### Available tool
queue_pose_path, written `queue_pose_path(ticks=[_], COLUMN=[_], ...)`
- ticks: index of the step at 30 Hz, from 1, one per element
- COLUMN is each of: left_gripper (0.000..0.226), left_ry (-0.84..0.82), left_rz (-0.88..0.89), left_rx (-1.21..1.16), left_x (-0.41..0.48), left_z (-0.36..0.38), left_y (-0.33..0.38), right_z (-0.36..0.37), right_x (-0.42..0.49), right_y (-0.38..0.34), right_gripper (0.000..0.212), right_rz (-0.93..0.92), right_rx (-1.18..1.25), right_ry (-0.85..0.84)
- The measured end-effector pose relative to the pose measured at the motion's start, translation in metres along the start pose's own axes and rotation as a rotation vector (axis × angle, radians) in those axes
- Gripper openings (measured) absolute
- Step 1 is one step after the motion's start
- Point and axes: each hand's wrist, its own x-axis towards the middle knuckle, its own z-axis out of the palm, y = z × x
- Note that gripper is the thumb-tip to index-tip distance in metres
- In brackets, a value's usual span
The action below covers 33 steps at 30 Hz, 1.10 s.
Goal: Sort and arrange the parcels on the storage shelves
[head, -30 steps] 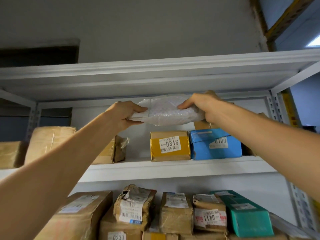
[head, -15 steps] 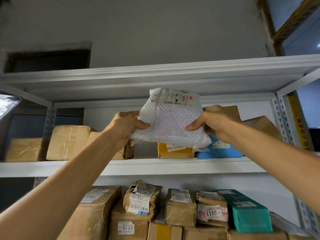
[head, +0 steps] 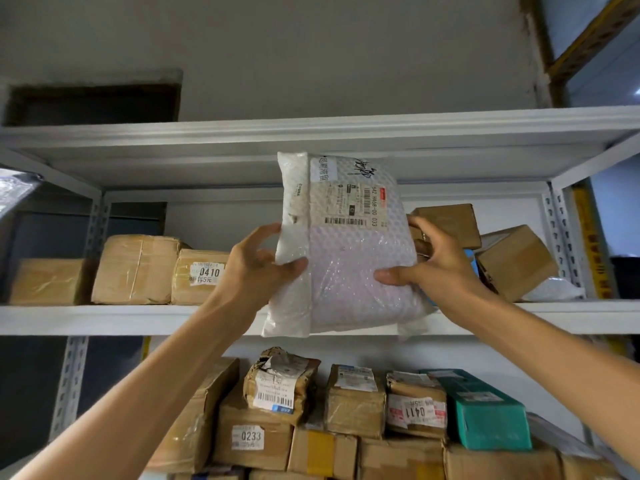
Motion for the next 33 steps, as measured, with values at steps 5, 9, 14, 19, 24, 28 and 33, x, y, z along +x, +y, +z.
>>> queue_pose_path(ticks=[5, 9, 14, 19, 24, 28, 33], left_gripper=[0.058, 0.061, 0.063, 0.066, 0.065, 0.067, 0.069], left_ry=[-0.004, 0.008, 0.048, 0.05, 0.034, 0.007, -0.05], left_rz=[0.066, 0.125, 0.233, 0.254, 0.247, 0.242, 0.235], left_rx=[0.049, 0.04, 0.065, 0.032, 0.001, -0.011, -0.059], left_x=[-0.01, -0.019, -0.037, -0.051, -0.072, -0.094, -0.11], left_z=[0.002, 0.003, 0.006, 0.012, 0.016, 0.02, 0.024], left_y=[-0.012, -0.026, -0.043, -0.052, -0.062, -0.073, -0.083], right_z=[0.004, 0.005, 0.004, -0.002, -0.008, -0.008, -0.008], right_x=[-0.008, -0.011, -0.027, -0.042, -0.068, -0.097, -0.129], right_y=[0.008, 0.009, 0.019, 0.022, 0.02, 0.025, 0.019], right_gripper=[0.076, 0.072, 0.095, 0.092, 0.098, 0.097, 0.099], right_rz=[0.018, -0.073, -0.133, -0.173, -0.186, -0.166, -0.135], right_rx=[0.115, 0.009, -0.039, -0.041, -0.106, -0.121, -0.258], right_ry=[-0.016, 0.059, 0.068, 0.049, 0.053, 0.048, 0.12])
